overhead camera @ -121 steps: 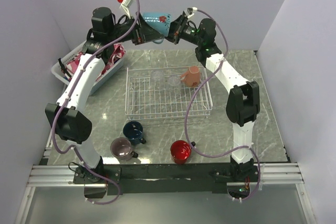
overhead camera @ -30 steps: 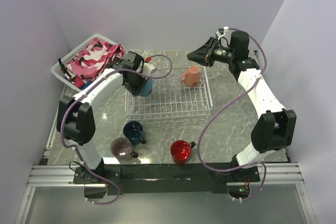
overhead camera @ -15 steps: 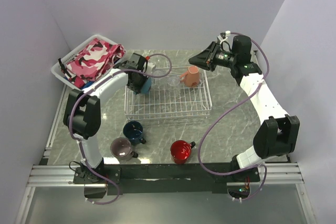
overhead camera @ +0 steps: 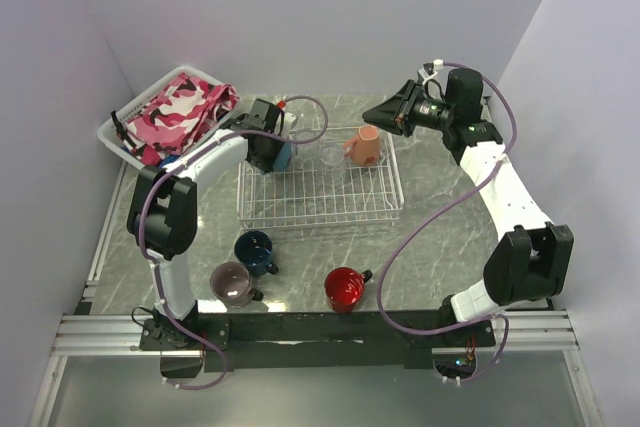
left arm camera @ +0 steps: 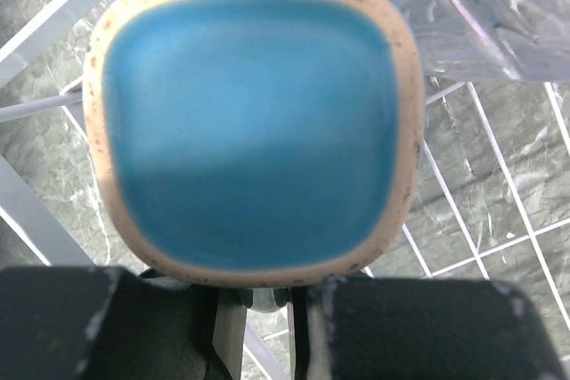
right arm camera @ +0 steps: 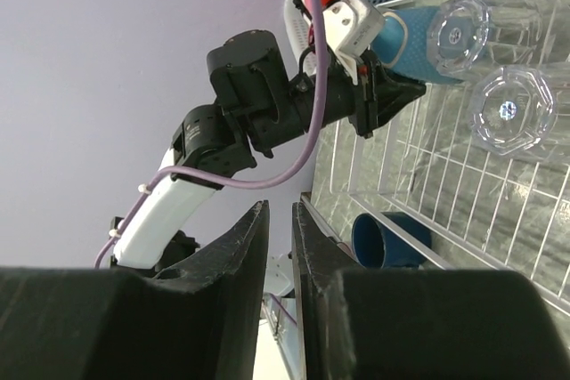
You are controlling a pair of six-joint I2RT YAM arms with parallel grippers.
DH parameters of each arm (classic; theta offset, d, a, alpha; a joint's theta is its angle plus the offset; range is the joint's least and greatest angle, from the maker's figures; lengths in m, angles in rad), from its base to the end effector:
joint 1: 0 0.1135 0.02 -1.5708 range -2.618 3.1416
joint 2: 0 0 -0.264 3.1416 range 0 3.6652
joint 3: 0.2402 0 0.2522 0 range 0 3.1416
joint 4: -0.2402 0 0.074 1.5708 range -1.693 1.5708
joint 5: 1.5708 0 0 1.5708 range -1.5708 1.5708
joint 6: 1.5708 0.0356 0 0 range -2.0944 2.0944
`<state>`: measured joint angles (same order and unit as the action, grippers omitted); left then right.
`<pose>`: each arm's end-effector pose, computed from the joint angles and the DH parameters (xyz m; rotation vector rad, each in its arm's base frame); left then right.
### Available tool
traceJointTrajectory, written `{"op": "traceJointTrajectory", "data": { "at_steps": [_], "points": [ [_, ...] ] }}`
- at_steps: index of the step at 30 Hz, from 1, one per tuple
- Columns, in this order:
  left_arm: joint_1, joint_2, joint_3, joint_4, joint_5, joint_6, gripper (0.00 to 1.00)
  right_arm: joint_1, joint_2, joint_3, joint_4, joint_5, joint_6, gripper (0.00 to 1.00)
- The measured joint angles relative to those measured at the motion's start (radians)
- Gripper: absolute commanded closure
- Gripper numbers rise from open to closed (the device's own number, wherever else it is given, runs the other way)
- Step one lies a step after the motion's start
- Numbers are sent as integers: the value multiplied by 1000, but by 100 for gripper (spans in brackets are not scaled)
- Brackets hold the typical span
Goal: Load the cups into the dish rack
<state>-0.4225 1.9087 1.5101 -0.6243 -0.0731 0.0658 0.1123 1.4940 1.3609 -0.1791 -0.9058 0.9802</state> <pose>0.3783 -0.1672 0.2293 0.6002 2.5193 -0.0359 0.3365 0.0661 0.3742 0.1941 2.0709 1.5567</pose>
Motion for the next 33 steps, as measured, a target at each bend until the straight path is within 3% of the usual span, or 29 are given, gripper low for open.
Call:
{"op": "traceJointTrajectory", "data": {
  "at_steps": [1,2,7,13,18,24,29,31,33],
  "points": [
    [0,0,0,0,0,0,58,-1,-2,-2,-1,0,-2,75],
    [0,0,0,0,1,0,54,-2,-4,-5,-1,0,-2,75],
    [0,13,-18,-47,-8,6,36,-2,-5,-10,-2,0,-2,75],
    [-2,20,-18,-55,-14,9,22,-2,-5,-10,-2,0,-2,75],
    [2,22,33,-109,24,-3,20,-2,-5,-10,-5,0,-6,75],
    [11,37,263,-220,124,-10,18,-2,-8,-8,-91,30,-84,72],
    [41,-50,385,-234,245,-18,16,19,-17,27,-307,122,-245,62],
    [52,-98,410,-250,287,-26,16,49,-17,60,-405,181,-320,53],
    [67,-145,430,-261,330,-31,16,103,-18,96,-501,260,-395,51]
  ]
}}
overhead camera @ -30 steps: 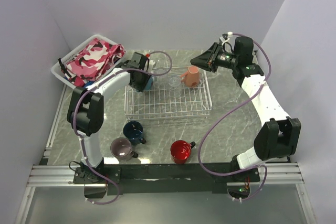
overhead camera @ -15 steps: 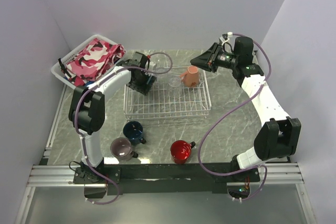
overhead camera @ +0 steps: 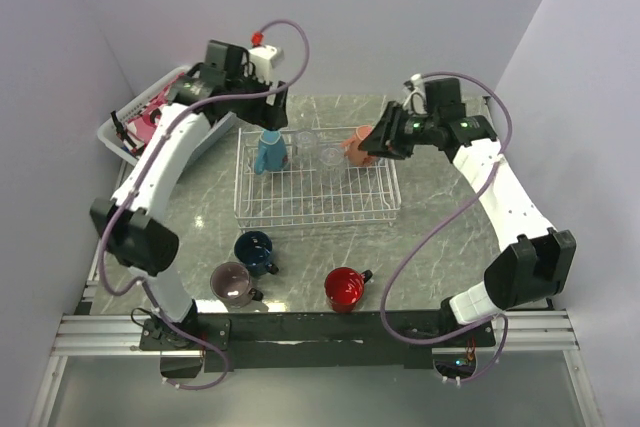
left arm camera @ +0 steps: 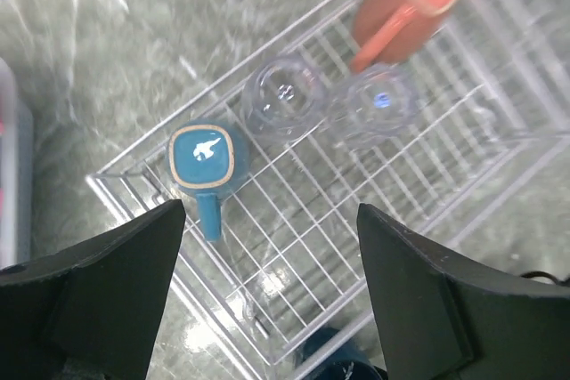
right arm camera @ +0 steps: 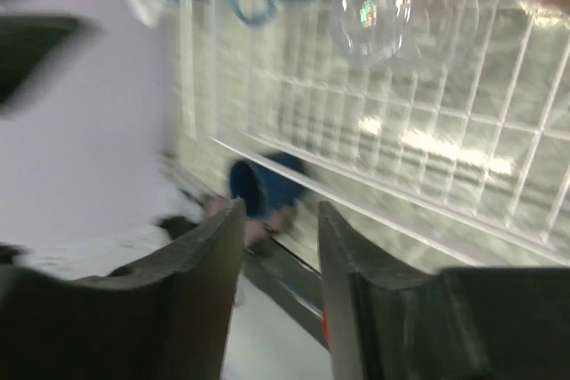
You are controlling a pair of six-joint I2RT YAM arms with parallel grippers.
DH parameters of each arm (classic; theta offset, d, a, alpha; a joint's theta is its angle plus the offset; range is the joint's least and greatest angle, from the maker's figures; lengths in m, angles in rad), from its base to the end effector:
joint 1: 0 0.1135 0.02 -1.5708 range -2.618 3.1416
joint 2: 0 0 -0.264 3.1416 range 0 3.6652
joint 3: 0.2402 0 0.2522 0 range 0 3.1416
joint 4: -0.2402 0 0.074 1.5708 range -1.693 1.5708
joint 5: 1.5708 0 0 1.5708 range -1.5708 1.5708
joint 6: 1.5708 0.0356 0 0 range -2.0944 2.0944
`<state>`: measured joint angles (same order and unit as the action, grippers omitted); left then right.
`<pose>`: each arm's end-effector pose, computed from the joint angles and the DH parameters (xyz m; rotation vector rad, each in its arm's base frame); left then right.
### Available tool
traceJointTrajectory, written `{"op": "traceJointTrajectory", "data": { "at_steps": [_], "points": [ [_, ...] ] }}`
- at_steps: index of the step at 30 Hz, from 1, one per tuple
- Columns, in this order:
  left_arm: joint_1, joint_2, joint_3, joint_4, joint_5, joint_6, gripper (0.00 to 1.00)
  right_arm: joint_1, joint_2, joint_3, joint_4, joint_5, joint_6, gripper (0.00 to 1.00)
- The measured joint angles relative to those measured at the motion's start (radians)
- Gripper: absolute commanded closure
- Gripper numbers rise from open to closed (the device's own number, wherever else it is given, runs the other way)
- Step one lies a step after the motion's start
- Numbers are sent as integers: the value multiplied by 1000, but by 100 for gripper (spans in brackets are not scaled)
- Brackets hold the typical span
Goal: Load the cups into the dish rack
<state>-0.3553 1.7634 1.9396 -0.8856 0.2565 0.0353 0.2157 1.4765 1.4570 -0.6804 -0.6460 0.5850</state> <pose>0.3564 -0.1419 0.4040 0.5776 2.2203 -0.4592 0.3076 0.0893 0.3656 0.0713 2.3605 1.1424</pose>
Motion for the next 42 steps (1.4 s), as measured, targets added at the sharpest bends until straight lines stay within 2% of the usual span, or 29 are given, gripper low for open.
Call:
{"op": "traceJointTrajectory", "data": {
  "at_steps": [5,10,18,22,25,31,36,42],
  "points": [
    [80,-130,-3,-14,92,-2,16,198,6,116,-203,171,-149,51],
    [154,-311,-122,-18,109,24,16,334,7,141,-277,244,-213,51],
    [169,-589,-344,-27,113,30,18,579,19,26,-261,291,-185,52],
    [176,-629,-410,-38,113,31,18,706,88,22,-201,293,-140,53],
    [177,-623,-425,-39,112,32,18,778,198,62,-174,304,-109,54],
    [192,-634,-463,-21,139,26,18,846,438,256,-178,365,-95,55],
    [204,-655,-495,-11,174,29,18,851,555,393,-186,421,-92,57],
    [240,-667,-496,-19,209,36,18,851,574,375,-188,490,-91,59]
  ]
}}
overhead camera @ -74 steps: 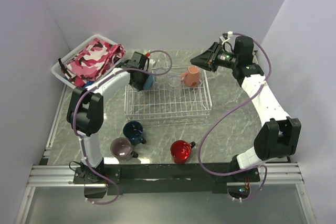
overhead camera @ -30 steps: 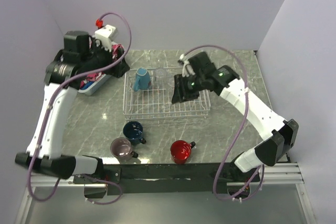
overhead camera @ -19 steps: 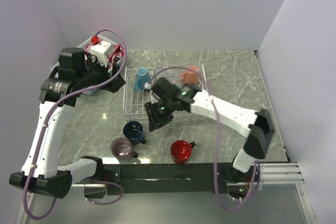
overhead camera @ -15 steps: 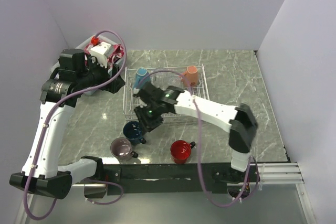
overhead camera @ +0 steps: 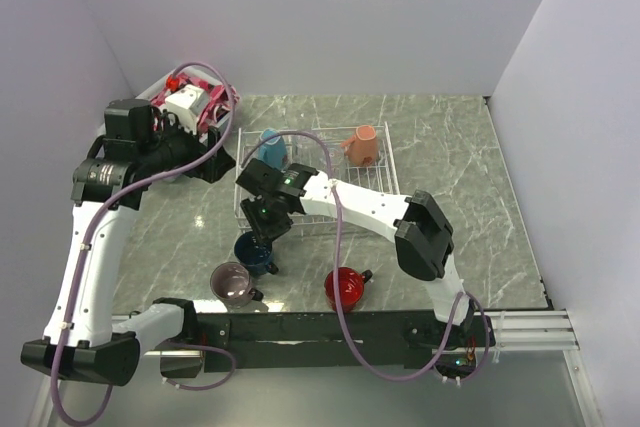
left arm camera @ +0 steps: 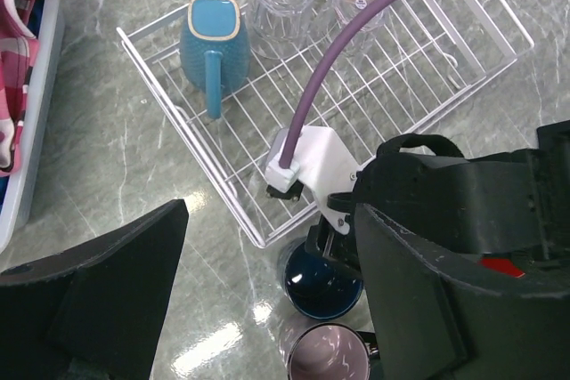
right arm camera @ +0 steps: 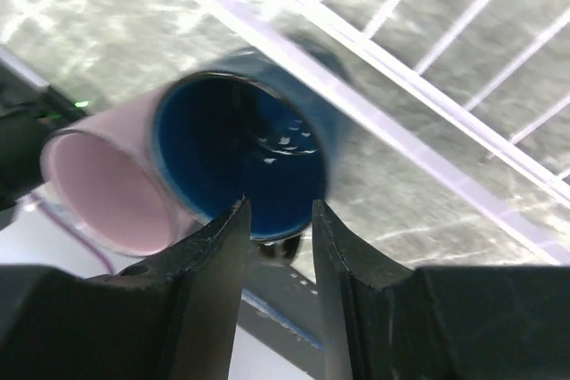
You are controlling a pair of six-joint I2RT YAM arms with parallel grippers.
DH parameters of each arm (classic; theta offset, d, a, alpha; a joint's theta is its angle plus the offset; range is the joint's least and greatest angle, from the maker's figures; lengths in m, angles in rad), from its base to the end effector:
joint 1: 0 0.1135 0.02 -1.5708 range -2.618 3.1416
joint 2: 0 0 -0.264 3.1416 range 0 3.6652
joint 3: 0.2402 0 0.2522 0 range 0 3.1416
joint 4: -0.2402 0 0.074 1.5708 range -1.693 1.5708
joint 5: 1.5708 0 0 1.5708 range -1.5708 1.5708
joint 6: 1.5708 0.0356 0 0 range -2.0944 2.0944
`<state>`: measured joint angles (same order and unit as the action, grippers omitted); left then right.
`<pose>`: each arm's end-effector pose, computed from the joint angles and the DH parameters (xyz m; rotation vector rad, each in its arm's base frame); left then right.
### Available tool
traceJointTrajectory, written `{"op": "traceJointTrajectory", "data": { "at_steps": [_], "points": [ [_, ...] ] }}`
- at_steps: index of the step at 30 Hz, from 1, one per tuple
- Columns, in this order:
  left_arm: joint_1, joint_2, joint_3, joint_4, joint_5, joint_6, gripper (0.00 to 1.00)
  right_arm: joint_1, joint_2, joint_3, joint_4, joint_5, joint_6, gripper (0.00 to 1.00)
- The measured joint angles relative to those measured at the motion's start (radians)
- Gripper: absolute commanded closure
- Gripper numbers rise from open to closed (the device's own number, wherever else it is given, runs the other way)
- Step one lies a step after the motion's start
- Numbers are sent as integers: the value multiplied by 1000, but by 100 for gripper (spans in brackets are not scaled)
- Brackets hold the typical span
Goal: Load the cups into the dish rack
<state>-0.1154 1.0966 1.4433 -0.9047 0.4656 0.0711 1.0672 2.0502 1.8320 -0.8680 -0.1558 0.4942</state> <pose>0.1960 -0.0388 0.4320 0.4677 2.0530 -0.5205 0.2098 0.3922 0.2567 -0.8531 2.7025 0.6500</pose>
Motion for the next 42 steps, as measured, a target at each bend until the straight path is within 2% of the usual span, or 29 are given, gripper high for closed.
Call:
{"op": "traceJointTrajectory", "data": {
  "at_steps": [10,25,28,29,31,32,33,37,42],
  "points": [
    [25,-14,0,-11,20,14,18,0,-54,-155,48,61,23,59],
    [29,-41,5,-35,35,10,17,20,9,-147,87,66,32,63],
    [30,-39,30,-51,40,10,16,32,34,-152,94,78,30,68],
    [31,-37,41,-53,43,10,16,37,34,-157,98,86,29,72],
    [31,-35,68,-61,45,10,16,42,34,-169,111,90,29,83],
    [31,-34,79,-63,47,10,15,42,34,-174,113,93,25,94],
    [31,-34,90,-63,48,10,15,42,34,-180,113,100,22,100],
    [32,-29,123,-67,57,4,15,43,24,-184,106,111,19,100],
    [32,6,185,-68,72,-14,14,43,-42,-182,16,140,12,100]
  ]
}}
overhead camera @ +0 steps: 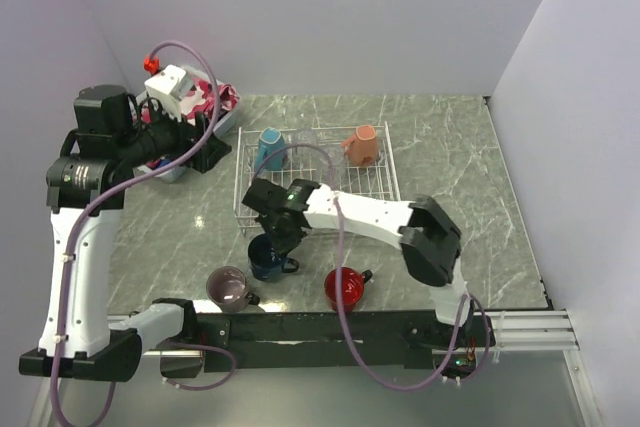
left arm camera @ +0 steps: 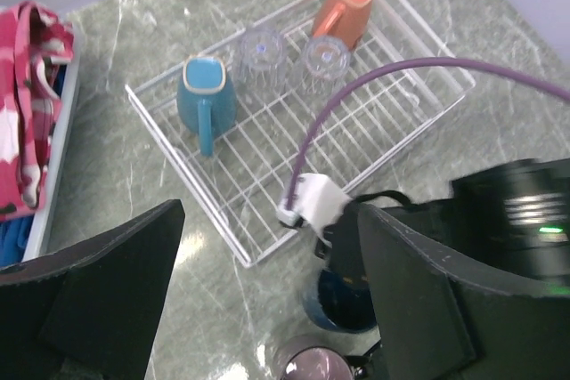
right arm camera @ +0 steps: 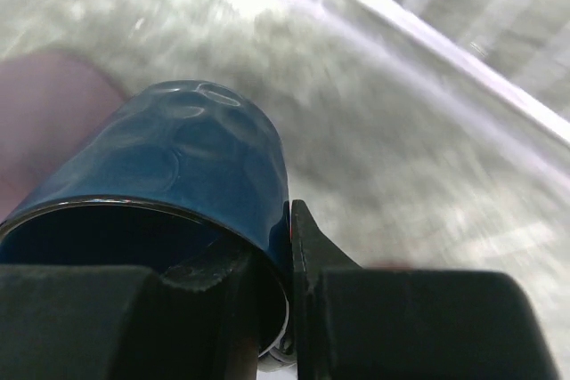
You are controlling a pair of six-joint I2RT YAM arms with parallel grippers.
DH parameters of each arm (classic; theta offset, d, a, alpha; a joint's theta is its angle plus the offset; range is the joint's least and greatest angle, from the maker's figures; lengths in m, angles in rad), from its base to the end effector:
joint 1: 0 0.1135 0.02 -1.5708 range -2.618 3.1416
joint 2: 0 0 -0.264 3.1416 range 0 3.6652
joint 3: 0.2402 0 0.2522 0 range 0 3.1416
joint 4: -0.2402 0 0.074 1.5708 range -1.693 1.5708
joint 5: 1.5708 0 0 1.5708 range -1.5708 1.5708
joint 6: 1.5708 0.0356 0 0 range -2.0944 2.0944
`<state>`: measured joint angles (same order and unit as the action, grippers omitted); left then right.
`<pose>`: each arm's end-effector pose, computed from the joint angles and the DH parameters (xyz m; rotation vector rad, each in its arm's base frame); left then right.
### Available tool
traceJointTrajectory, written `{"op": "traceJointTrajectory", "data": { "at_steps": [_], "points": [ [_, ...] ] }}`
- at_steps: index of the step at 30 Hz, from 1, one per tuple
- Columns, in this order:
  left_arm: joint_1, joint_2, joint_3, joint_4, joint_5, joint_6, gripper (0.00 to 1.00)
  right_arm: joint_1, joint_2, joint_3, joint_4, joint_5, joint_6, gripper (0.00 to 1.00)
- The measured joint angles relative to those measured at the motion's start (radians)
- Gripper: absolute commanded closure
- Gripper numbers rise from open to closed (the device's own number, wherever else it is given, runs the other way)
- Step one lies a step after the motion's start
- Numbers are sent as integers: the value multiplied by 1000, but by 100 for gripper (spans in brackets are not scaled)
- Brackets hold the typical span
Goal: Load the cups into the dish rack
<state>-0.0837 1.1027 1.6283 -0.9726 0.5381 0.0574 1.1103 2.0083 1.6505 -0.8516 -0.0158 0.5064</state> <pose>0.1748 -0.0330 0.4787 0.4785 1.9349 -0.5577 0.1866 0.3774 0.2205 -0.8595 2.7455 0.3958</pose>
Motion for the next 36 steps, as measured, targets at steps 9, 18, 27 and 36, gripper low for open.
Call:
{"op": "traceJointTrajectory", "data": {
  "at_steps": [9,18,27,36],
  "points": [
    [0,37,111,106,64,-97,10,-130,-413,134,-95,-108,44,100],
    [0,71,172,249,355,-289,12,-546,-828,-193,236,-466,274,100],
    [1,42,-194,670,772,-784,15,-601,-724,-350,628,-697,556,100],
    [-64,14,-265,653,807,-803,16,-646,-670,-351,988,-758,787,100]
  ]
}}
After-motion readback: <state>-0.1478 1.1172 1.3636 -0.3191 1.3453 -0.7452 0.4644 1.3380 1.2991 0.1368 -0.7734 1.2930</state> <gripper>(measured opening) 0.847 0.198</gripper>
